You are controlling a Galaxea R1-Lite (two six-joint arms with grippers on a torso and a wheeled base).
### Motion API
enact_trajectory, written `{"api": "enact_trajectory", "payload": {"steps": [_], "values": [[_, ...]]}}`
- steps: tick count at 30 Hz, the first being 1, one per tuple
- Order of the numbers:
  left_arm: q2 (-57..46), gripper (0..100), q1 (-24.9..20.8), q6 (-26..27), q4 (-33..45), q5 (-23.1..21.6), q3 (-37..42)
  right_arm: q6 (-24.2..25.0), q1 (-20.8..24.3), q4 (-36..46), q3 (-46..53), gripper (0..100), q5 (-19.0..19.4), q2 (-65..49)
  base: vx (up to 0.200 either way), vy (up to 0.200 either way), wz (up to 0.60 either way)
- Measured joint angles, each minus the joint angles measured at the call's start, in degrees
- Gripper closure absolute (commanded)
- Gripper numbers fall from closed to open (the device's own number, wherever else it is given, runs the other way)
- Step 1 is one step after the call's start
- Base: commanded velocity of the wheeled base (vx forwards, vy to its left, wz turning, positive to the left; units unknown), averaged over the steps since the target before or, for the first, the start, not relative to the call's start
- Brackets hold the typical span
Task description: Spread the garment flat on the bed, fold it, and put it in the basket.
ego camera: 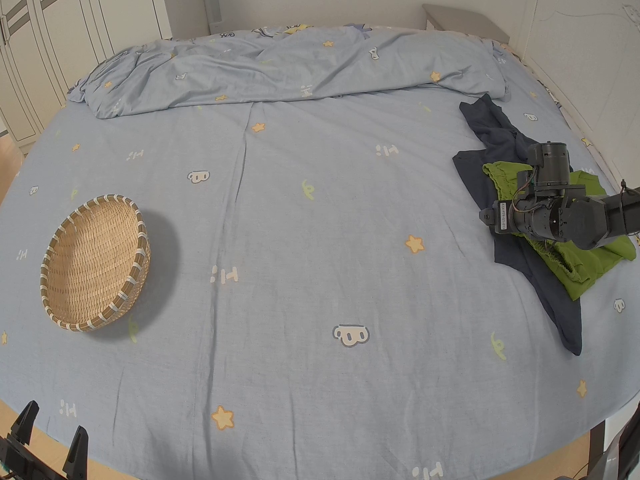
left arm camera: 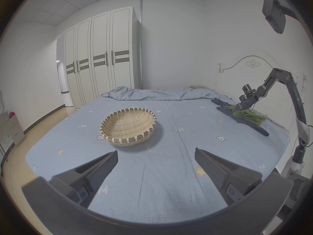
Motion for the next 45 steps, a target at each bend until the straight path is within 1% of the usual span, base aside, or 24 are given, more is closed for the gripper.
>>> {"api": "enact_trajectory", "payload": {"steps": [7, 8, 20, 28, 34, 39, 45], "values": [[0.0, 0, 0.0, 0.0, 0.0, 0.0, 0.0, 0.0, -0.2, 0.0, -2.1, 0, -0.4, 3.4, 0.000, 0.000, 0.00], [0.0, 0, 0.0, 0.0, 0.0, 0.0, 0.0, 0.0, -0.2, 0.0, -2.3, 100, -0.6, 3.8, 0.000, 0.000, 0.00], [0.0, 0, 0.0, 0.0, 0.0, 0.0, 0.0, -0.1, -0.5, 0.0, -4.2, 100, -1.1, 6.5, 0.000, 0.000, 0.00], [0.0, 0, 0.0, 0.0, 0.0, 0.0, 0.0, 0.0, -0.3, 2.2, -4.7, 100, -1.2, 4.7, 0.000, 0.000, 0.00], [0.0, 0, 0.0, 0.0, 0.0, 0.0, 0.0, 0.0, 0.0, 10.9, -6.9, 100, -1.1, 0.0, 0.000, 0.000, 0.00], [0.0, 0, 0.0, 0.0, 0.0, 0.0, 0.0, 0.7, 0.9, 22.9, -12.0, 100, -0.7, -4.9, 0.000, 0.000, 0.00], [0.0, 0, 0.0, 0.0, 0.0, 0.0, 0.0, 4.6, 3.1, 35.2, -21.7, 100, 0.0, -10.2, 0.000, 0.000, 0.00]]}}
